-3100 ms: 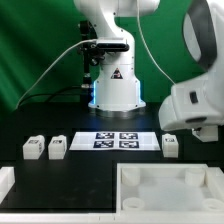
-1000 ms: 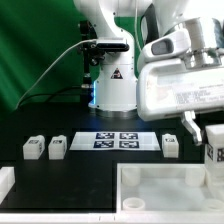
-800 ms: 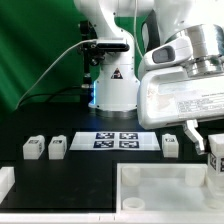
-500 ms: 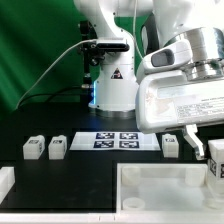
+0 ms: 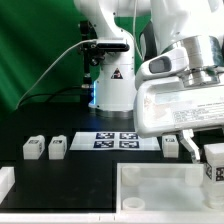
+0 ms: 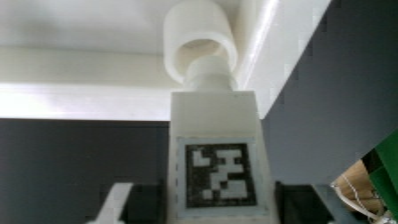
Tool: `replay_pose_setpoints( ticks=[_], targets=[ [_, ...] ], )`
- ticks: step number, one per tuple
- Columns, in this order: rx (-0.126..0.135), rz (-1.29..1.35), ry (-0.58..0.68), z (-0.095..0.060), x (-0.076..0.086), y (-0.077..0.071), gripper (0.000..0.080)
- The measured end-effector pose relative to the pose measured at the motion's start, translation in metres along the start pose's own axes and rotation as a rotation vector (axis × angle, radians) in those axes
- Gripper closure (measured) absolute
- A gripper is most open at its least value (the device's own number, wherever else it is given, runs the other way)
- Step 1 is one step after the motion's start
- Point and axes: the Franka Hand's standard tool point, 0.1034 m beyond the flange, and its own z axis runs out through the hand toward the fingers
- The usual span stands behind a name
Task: Assemble one leg
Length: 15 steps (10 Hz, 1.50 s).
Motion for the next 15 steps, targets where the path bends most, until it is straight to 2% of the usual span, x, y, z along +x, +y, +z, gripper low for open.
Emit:
replay_pose_setpoints(
  ticks=[4,8,9,11,15],
  targets=[
    [-0.007,-0.017,0.019,-0.003,-0.004,0.004,0.0508],
    [-0.006,-0.021,0.024,-0.003,-0.006,0.002,0.0508],
    [0.000,-0.025,0.008,-0.001,-0.011,-0.003,0.0507],
    [-0.003,-0.016,0.003,0.003,-0.017,-0.001,0.0507],
    [-0.016,0.012,0.044,0.007,-0.015,-0.001,0.0506]
  ],
)
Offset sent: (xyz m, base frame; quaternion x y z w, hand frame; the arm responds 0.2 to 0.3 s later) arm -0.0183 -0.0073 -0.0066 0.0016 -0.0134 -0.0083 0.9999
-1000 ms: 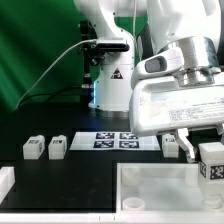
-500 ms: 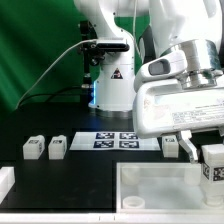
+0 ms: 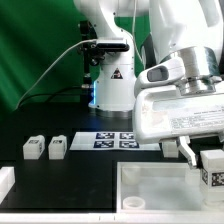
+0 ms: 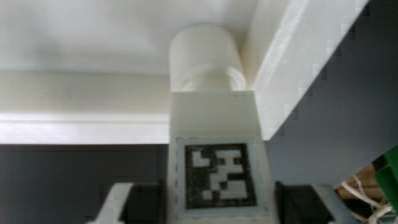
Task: Assemble one leg
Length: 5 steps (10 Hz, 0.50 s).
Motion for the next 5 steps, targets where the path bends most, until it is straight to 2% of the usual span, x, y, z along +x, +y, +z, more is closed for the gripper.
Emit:
replay_pose_setpoints(
  ticks=[3,4,5],
  targets=[
    [0.000,0.000,0.000,0.0000,0.0000,0.0000,0.0506],
    [0.000,0.000,0.000,0.0000,0.0000,0.0000,0.0413],
    [0.000,0.000,0.000,0.0000,0.0000,0.0000,0.0413]
  ],
)
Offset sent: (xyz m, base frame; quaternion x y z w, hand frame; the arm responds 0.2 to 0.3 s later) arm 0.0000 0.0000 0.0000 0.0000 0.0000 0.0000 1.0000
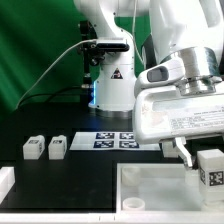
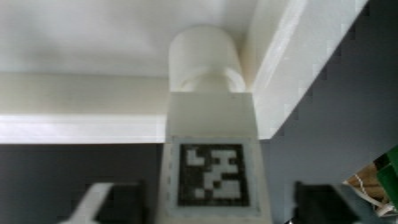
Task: Assemble one leg
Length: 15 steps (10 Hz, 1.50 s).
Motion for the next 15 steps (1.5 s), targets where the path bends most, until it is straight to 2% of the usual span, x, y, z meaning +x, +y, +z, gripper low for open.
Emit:
replay_pose_setpoints(
  ticks=[1,2,6,7,10,13,15],
  targets=[
    [0.000,0.000,0.000,0.000,0.000,0.000,0.0213],
    [0.000,0.000,0.000,0.000,0.000,0.000,0.0169],
    [-0.001,0.002,0.001,0.000,0.001,0.001,0.0151],
    [0.008,0.002,-0.060,0.005,-0.010,-0.002,0.0151],
    [0.007,0.004,-0.065,0.005,-0.009,-0.001,0.0151],
    [0.018,0.016,-0.202,-0.016,0.008,0.007,0.0151],
    [0.048,0.028,-0.405,-0.018,0.017,0.007,0.0151]
  ],
)
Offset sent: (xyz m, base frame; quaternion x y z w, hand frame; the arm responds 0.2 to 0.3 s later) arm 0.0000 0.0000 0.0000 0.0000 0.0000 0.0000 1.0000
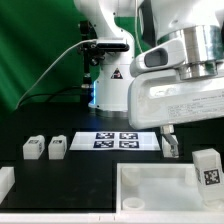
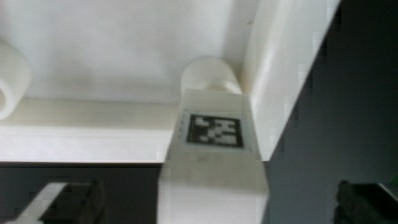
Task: Assemble one leg
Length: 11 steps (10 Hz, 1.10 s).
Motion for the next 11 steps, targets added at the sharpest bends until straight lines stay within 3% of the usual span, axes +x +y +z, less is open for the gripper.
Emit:
replay_pose_setpoints(
  ticks=[3,4,5,7,8,9,10,11],
  targets=[
    [0.045,0.030,-0.237,0.010,0.018,-0.006,0.0151],
    [0.046,0.027,-0.200,0.017,0.029,-0.008,0.0151],
    [0.041,0.028,-0.173,0.021,0.027,-0.006,0.0151],
    [0.041,0.028,-0.182,0.021,0.026,-0.006,0.0399],
    [0.041,0.028,-0.182,0.021,0.025,-0.006,0.0399],
    [0.041,0.028,-0.182,0.021,0.025,-0.006,0.0583],
    [0.041,0.028,-0.182,0.021,0.025,-0.006,0.0713],
    [0.041,0.028,-0.182,0.021,0.025,-0.006,0.0713]
  ],
)
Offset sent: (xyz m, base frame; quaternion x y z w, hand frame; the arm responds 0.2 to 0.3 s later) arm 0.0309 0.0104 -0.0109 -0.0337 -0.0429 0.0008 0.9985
